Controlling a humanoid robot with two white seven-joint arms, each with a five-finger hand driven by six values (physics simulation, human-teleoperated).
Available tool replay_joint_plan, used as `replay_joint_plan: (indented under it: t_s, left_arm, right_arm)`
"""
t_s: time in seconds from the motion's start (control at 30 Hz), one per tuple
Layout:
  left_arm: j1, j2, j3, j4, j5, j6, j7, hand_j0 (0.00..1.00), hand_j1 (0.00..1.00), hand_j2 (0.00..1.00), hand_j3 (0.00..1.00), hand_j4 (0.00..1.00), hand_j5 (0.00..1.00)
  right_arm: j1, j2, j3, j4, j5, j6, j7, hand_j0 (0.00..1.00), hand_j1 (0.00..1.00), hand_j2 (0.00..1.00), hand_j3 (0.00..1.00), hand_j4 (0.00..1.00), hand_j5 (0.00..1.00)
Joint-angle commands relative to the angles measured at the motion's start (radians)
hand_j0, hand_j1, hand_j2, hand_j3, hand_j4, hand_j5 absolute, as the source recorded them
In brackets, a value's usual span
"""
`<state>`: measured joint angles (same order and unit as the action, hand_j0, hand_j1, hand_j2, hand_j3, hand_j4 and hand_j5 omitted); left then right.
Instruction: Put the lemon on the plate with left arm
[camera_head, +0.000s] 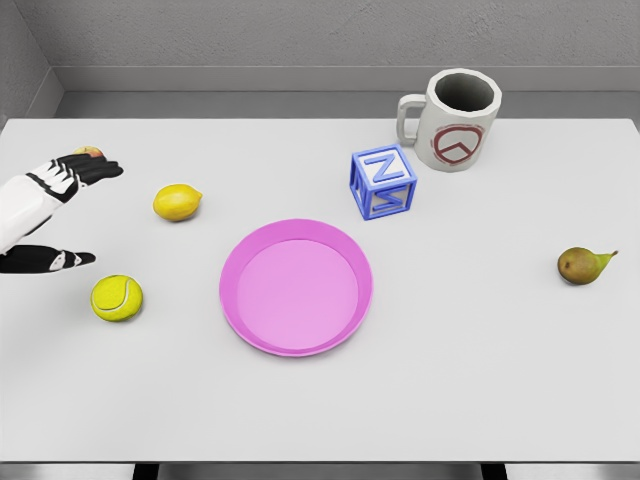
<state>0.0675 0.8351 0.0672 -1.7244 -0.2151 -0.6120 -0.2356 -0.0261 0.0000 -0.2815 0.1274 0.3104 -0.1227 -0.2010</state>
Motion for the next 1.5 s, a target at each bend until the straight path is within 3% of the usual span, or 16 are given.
replay_joint_plan:
  t_s: [0.0, 0.3, 0.37, 0.4, 0.47, 0.5, 0.57, 0.63, 0.67, 0.77, 0.8, 0.93, 1.13, 1.4, 1.47]
  left_arm:
    - [0.000, -0.001, 0.005, 0.000, 0.006, 0.001, 0.001, 1.00, 1.00, 1.00, 1.00, 1.00, 1.00]
    - [-0.015, 0.009, 0.033, 0.012, -0.035, 0.001, -0.053, 1.00, 1.00, 1.00, 1.00, 1.00, 1.00]
    - [-0.044, 0.009, 0.010, 0.067, -0.069, 0.001, -0.054, 1.00, 1.00, 1.00, 1.00, 1.00, 1.00]
    - [-0.096, 0.007, -0.039, 0.092, -0.096, 0.001, -0.054, 1.00, 1.00, 1.00, 1.00, 1.00, 1.00]
    - [-0.245, -0.005, -0.200, 0.120, -0.200, 0.001, -0.056, 1.00, 1.00, 1.00, 1.00, 1.00, 1.00]
    - [-0.290, -0.053, -0.262, 0.121, -0.268, 0.001, -0.056, 1.00, 1.00, 1.00, 1.00, 1.00, 1.00]
    - [-0.330, -0.105, -0.322, 0.123, -0.348, 0.001, -0.060, 1.00, 1.00, 1.00, 1.00, 1.00, 1.00]
    - [-0.359, -0.140, -0.336, 0.140, -0.400, 0.001, -0.060, 1.00, 1.00, 1.00, 1.00, 1.00, 1.00]
    - [-0.386, -0.145, -0.346, 0.189, -0.402, 0.001, -0.064, 1.00, 1.00, 1.00, 1.00, 1.00, 1.00]
    - [-0.502, -0.208, -0.399, 0.474, -0.405, 0.001, -0.077, 1.00, 1.00, 1.00, 1.00, 1.00, 1.00]
    - [-0.512, -0.221, -0.405, 0.512, -0.405, 0.001, -0.087, 1.00, 1.00, 1.00, 1.00, 1.00, 1.00]
    - [-0.523, -0.226, -0.423, 0.532, -0.405, 0.001, -0.143, 1.00, 1.00, 1.00, 1.00, 1.00, 1.00]
    - [-0.594, -0.284, -0.432, 0.594, -0.406, 0.001, -0.223, 1.00, 1.00, 1.00, 1.00, 1.00, 1.00]
    - [-0.623, -0.291, -0.435, 0.595, -0.405, 0.001, -0.231, 1.00, 1.00, 1.00, 1.00, 1.00, 1.00]
    - [-0.646, -0.291, -0.435, 0.644, -0.405, 0.001, -0.231, 1.00, 1.00, 1.00, 1.00, 1.00, 1.00]
  right_arm:
    - [0.000, 0.000, -0.001, -0.002, -0.001, 0.000, 0.000, 1.00, 1.00, 1.00, 1.00, 1.00, 1.00]
    - [0.000, 0.000, 0.001, 0.001, -0.001, 0.000, 0.000, 1.00, 1.00, 1.00, 1.00, 1.00, 1.00]
    - [0.000, 0.000, 0.001, 0.001, -0.001, 0.000, 0.000, 1.00, 1.00, 1.00, 1.00, 1.00, 1.00]
    - [0.000, 0.000, 0.001, 0.001, -0.001, 0.000, 0.000, 1.00, 1.00, 1.00, 1.00, 1.00, 1.00]
    - [0.000, 0.000, 0.001, 0.001, -0.001, 0.000, 0.000, 1.00, 1.00, 1.00, 1.00, 1.00, 1.00]
    - [0.000, 0.000, 0.001, 0.001, -0.001, 0.000, 0.000, 1.00, 1.00, 1.00, 1.00, 1.00, 1.00]
    - [0.000, 0.000, 0.001, 0.001, -0.001, 0.000, 0.000, 1.00, 1.00, 1.00, 1.00, 1.00, 1.00]
    - [0.000, 0.000, 0.001, 0.001, -0.001, 0.000, 0.000, 1.00, 1.00, 1.00, 1.00, 1.00, 1.00]
    - [0.000, 0.000, 0.001, 0.001, -0.001, 0.000, 0.000, 1.00, 1.00, 1.00, 1.00, 1.00, 1.00]
    - [0.000, 0.000, 0.001, 0.001, -0.001, 0.000, 0.000, 1.00, 1.00, 1.00, 1.00, 1.00, 1.00]
    - [0.000, 0.000, 0.001, 0.001, -0.001, 0.000, 0.000, 1.00, 1.00, 1.00, 1.00, 1.00, 1.00]
    - [0.000, 0.000, 0.001, 0.001, -0.001, 0.000, 0.000, 1.00, 1.00, 1.00, 1.00, 1.00, 1.00]
    - [0.000, 0.000, 0.001, 0.001, -0.001, 0.000, 0.000, 1.00, 1.00, 1.00, 1.00, 1.00, 1.00]
    - [0.000, 0.000, 0.001, 0.001, -0.001, 0.000, 0.000, 1.00, 1.00, 1.00, 1.00, 1.00, 1.00]
    - [0.000, 0.000, 0.001, 0.001, -0.001, 0.000, 0.000, 1.00, 1.00, 1.00, 1.00, 1.00, 1.00]
